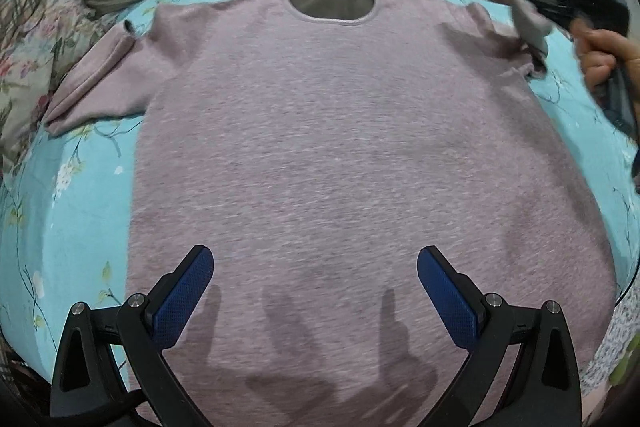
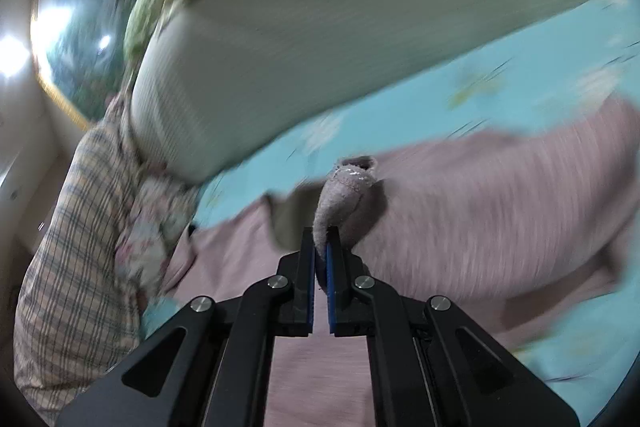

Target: Fold small clothes

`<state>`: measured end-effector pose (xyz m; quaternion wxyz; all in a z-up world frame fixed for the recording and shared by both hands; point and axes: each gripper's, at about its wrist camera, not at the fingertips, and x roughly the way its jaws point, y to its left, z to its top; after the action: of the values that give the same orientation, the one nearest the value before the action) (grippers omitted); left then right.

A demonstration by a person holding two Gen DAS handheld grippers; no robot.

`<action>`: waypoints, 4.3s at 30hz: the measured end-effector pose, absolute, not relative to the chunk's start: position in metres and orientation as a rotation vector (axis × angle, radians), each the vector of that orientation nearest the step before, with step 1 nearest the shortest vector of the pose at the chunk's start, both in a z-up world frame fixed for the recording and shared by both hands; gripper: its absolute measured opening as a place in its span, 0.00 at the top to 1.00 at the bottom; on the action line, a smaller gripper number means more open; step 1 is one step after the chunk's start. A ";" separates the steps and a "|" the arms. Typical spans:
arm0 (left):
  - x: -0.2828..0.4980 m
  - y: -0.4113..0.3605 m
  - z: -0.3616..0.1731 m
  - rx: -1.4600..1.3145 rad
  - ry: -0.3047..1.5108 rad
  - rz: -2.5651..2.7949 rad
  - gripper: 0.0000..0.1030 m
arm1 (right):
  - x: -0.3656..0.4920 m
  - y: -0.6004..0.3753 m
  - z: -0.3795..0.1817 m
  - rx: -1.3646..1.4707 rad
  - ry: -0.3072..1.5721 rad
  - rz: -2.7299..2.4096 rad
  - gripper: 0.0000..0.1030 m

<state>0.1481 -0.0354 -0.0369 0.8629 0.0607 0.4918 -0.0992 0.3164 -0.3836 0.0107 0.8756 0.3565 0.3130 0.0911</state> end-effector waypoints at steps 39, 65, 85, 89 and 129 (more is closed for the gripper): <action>0.381 0.018 -0.038 -0.169 0.901 -0.307 0.97 | 0.193 -0.391 0.011 0.817 0.585 -0.013 0.67; 0.363 0.077 -0.038 -0.235 0.774 -0.105 0.97 | 0.298 -0.468 -0.037 0.685 0.783 -0.148 0.94; 0.362 0.070 -0.062 -0.182 0.859 -0.142 0.87 | 0.343 -0.481 -0.033 0.598 0.817 -0.316 0.89; 0.350 0.102 -0.051 -0.171 0.826 -0.078 0.83 | 0.302 -0.465 -0.007 0.600 0.735 -0.294 0.64; 0.341 0.052 0.031 -0.200 0.660 -0.176 0.96 | 0.220 -0.343 -0.016 0.721 0.813 0.048 0.48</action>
<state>0.3407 0.0523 0.0313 0.9373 -0.0980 0.3232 -0.0862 0.2199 -0.3433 -0.0164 0.8557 0.3429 0.3868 0.0229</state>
